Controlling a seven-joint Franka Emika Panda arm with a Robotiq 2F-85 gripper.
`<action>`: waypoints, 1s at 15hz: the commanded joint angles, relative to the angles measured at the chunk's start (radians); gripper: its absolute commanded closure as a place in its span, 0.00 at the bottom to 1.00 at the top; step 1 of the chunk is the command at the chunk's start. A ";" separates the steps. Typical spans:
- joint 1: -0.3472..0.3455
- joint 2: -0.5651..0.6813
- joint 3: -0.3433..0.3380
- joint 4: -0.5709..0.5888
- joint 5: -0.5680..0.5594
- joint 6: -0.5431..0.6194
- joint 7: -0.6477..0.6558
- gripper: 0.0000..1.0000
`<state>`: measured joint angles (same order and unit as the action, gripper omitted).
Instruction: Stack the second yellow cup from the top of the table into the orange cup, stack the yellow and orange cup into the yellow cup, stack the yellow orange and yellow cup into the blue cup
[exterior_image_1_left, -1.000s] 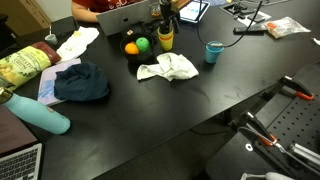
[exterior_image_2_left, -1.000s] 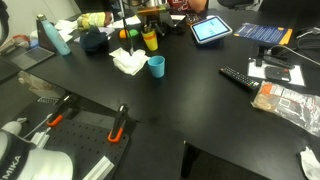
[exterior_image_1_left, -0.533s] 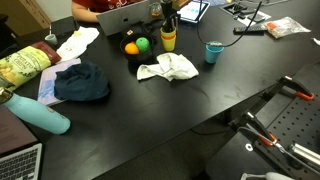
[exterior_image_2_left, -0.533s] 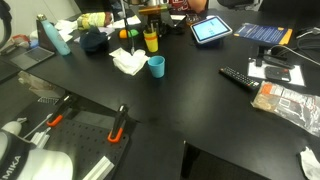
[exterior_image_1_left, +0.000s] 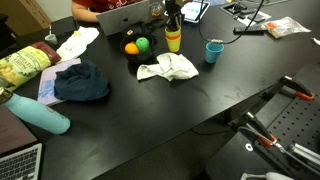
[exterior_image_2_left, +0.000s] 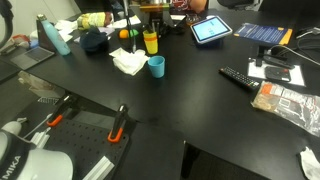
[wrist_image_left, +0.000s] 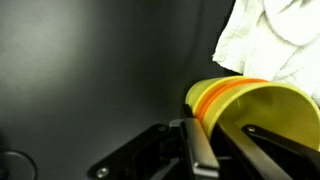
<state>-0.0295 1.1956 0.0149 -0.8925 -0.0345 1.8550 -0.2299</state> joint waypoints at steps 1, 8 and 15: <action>-0.035 -0.076 0.015 -0.060 0.036 -0.031 -0.001 0.97; -0.079 -0.310 -0.003 -0.340 0.033 0.061 0.036 0.97; -0.071 -0.527 -0.046 -0.640 0.009 0.234 0.127 0.97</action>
<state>-0.1108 0.8069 -0.0076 -1.3377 -0.0193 1.9986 -0.1506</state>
